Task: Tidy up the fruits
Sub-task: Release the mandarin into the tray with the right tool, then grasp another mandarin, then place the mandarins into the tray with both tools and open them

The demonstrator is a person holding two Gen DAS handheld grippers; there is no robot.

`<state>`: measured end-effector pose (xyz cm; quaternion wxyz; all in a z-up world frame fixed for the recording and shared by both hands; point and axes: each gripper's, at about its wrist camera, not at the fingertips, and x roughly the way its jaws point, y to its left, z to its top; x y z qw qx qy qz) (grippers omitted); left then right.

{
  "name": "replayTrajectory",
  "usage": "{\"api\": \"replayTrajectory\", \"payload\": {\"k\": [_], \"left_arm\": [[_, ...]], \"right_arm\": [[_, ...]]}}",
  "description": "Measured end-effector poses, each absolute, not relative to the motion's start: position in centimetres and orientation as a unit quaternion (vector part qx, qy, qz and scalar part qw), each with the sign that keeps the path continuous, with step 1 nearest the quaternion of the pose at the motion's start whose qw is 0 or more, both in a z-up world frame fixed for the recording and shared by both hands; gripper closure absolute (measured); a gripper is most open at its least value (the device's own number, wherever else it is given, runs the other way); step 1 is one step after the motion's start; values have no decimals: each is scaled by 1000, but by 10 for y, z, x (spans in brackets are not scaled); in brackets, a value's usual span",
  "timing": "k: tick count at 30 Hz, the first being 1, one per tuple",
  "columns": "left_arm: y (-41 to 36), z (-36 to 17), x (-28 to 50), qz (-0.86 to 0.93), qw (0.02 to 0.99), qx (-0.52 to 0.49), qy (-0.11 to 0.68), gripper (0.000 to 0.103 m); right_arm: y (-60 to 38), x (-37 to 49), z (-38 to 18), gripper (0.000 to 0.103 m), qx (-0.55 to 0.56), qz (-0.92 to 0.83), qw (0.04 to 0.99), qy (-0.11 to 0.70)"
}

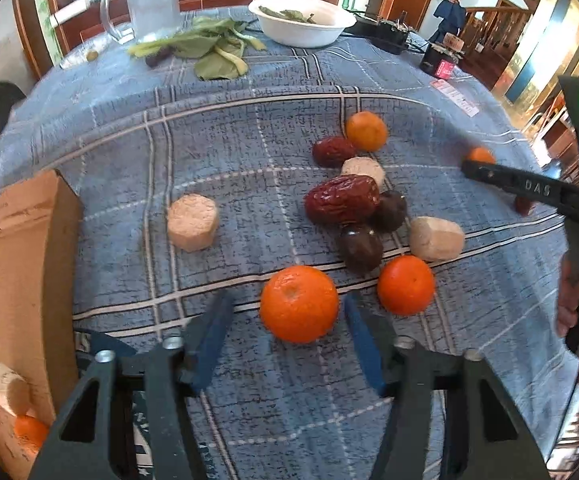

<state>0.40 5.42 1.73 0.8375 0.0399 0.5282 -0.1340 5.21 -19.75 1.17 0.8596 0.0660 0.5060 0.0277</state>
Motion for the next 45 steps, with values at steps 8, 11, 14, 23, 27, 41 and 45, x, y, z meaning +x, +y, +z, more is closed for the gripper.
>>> {"api": "replayTrajectory", "payload": {"k": [8, 11, 14, 23, 27, 41, 45], "left_arm": [[58, 28, 2, -144, 842, 24, 520, 70], [65, 39, -2, -151, 845, 10, 512, 70], [79, 52, -6, -152, 849, -13, 506, 70], [189, 88, -18, -73, 868, -57, 487, 69], [251, 87, -15, -20, 868, -62, 492, 69], [323, 52, 13, 6, 850, -48, 524, 69], [322, 48, 18, 2, 849, -44, 527, 69]], "right_arm": [[-201, 46, 17, 66, 75, 18, 862, 501], [-200, 40, 24, 66, 80, 17, 864, 497], [-194, 31, 35, 66, 86, 20, 867, 491], [-107, 5, 84, 65, 78, 101, 874, 469], [-45, -2, 94, 65, 70, 155, 866, 469], [139, -28, 77, 64, 20, 274, 818, 505], [159, -28, 68, 64, 6, 267, 817, 512]]}}
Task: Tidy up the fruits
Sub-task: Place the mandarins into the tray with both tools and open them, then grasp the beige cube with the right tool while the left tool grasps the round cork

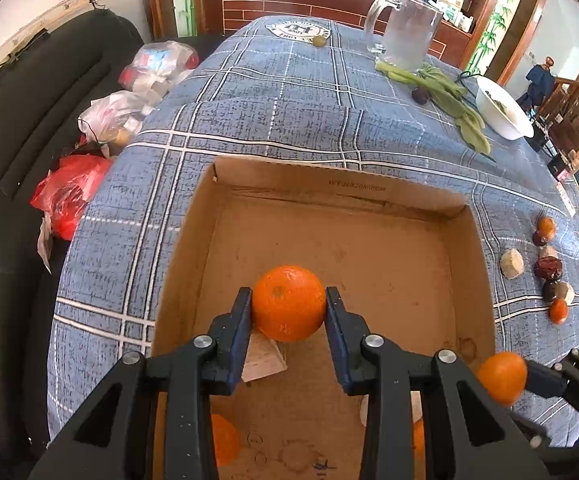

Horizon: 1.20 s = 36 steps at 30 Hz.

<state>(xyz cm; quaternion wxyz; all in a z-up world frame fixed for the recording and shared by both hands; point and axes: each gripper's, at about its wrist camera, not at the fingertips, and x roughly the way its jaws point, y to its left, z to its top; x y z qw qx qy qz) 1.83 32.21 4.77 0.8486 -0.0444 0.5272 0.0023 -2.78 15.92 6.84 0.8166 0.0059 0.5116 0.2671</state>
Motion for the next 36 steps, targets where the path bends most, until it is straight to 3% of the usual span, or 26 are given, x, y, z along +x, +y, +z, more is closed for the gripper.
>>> {"api": "replayTrajectory", "payload": {"k": [8, 11, 17, 21, 29, 36], "left_arm": [[325, 46, 24, 2, 845, -47, 533, 68], [326, 49, 22, 4, 845, -52, 532, 57], [329, 65, 18, 17, 854, -64, 516, 50], [326, 82, 14, 22, 862, -77, 500, 46], [280, 112, 13, -10, 876, -75, 476, 36], [220, 107, 17, -33, 864, -49, 501, 36]], "right_arm": [[175, -28, 54, 63, -14, 260, 810, 525], [180, -30, 49, 63, -24, 261, 808, 528], [183, -32, 50, 63, -23, 273, 804, 528], [175, -36, 59, 43, -14, 281, 810, 515], [114, -39, 80, 41, 26, 242, 836, 492], [24, -29, 84, 38, 60, 143, 860, 487]]}}
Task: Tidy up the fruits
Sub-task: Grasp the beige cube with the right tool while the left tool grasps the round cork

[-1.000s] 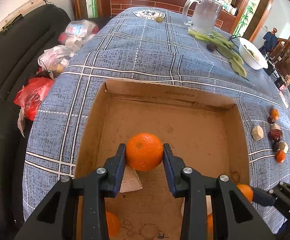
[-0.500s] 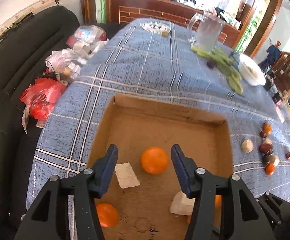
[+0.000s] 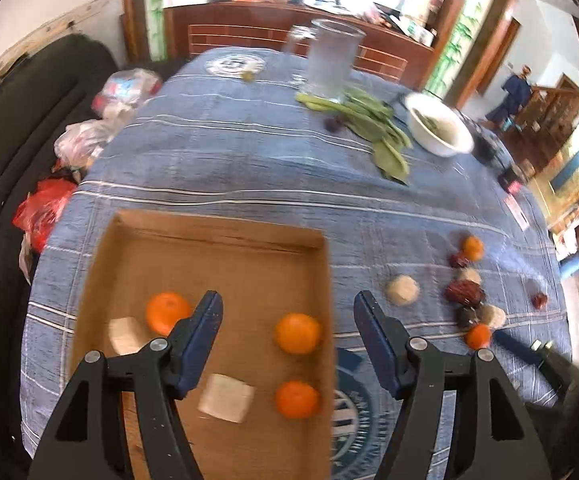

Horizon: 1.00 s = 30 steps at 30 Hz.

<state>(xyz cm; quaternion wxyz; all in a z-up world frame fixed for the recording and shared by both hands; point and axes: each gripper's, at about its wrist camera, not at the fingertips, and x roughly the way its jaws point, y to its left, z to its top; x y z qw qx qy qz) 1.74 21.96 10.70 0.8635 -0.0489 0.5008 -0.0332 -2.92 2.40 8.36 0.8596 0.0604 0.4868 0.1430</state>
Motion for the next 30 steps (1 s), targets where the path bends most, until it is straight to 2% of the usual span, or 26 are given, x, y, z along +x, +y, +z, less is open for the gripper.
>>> {"api": "replayTrajectory", "payload": {"k": [5, 7, 8, 12, 18, 30], "left_arm": [[181, 101, 21, -43, 862, -32, 504, 36], [171, 95, 21, -46, 857, -40, 511, 36], [165, 91, 22, -48, 854, -43, 516, 36], [145, 80, 22, -49, 845, -43, 530, 36], [120, 70, 31, -54, 848, -15, 527, 36], [91, 28, 60, -69, 840, 47, 536, 36]], "right_arm": [[-49, -30, 101, 36, 30, 39, 894, 445], [-71, -36, 104, 10, 17, 0, 905, 425], [-81, -37, 102, 7, 20, -6, 906, 423], [-118, -33, 76, 10, 77, 7, 880, 469], [-134, -25, 53, 38, 134, 56, 853, 501], [-117, -9, 33, 39, 116, 108, 840, 518]]}}
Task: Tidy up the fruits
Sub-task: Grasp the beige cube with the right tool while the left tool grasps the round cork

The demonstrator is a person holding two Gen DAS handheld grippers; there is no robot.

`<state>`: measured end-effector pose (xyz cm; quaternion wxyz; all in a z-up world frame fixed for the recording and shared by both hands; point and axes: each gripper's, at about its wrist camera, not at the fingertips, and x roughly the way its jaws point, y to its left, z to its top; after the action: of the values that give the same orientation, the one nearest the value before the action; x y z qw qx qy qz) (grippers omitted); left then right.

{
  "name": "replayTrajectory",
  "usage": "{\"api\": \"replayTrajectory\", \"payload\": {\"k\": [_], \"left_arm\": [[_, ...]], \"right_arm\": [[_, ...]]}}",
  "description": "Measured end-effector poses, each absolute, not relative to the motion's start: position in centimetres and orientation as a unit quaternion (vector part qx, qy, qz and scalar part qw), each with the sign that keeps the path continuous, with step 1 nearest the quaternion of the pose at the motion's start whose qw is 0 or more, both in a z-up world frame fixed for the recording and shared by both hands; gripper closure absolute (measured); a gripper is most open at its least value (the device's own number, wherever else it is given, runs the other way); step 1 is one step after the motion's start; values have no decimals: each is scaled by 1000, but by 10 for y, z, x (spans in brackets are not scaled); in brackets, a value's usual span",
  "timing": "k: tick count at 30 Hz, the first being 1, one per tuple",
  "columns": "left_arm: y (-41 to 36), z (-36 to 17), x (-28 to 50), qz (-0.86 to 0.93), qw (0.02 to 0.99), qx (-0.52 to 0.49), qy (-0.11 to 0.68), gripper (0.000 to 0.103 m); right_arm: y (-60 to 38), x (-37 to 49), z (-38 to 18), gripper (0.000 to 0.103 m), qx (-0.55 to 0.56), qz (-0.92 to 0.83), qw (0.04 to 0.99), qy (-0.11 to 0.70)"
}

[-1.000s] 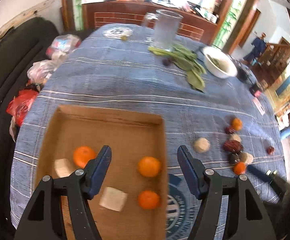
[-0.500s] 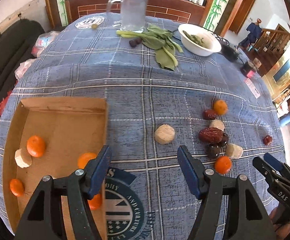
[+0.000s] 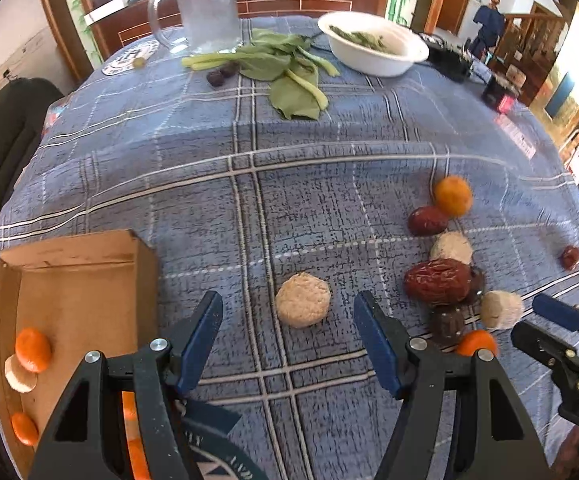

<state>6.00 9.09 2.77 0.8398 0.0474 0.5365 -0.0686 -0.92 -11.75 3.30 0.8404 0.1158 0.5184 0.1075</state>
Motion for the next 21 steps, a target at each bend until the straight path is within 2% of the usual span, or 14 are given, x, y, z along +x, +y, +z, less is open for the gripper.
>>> {"api": "replayTrajectory", "payload": {"k": [6, 8, 10, 12, 14, 21], "left_arm": [[91, 13, 66, -71, 832, 41, 549, 37], [90, 11, 65, -69, 833, 47, 547, 45], [88, 11, 63, -67, 836, 54, 543, 48], [87, 12, 63, -67, 838, 58, 539, 58], [87, 13, 62, -72, 840, 58, 535, 74], [87, 23, 58, -79, 847, 62, 522, 74]], "right_arm": [[-110, 2, 24, 39, 108, 120, 832, 531], [-106, 5, 23, 39, 103, 123, 832, 531], [-103, 7, 24, 39, 98, 124, 834, 529], [-102, 9, 24, 39, 98, 125, 833, 529], [-102, 11, 23, 42, 102, 125, 832, 530], [-107, 14, 21, 62, 129, 122, 827, 533]]}}
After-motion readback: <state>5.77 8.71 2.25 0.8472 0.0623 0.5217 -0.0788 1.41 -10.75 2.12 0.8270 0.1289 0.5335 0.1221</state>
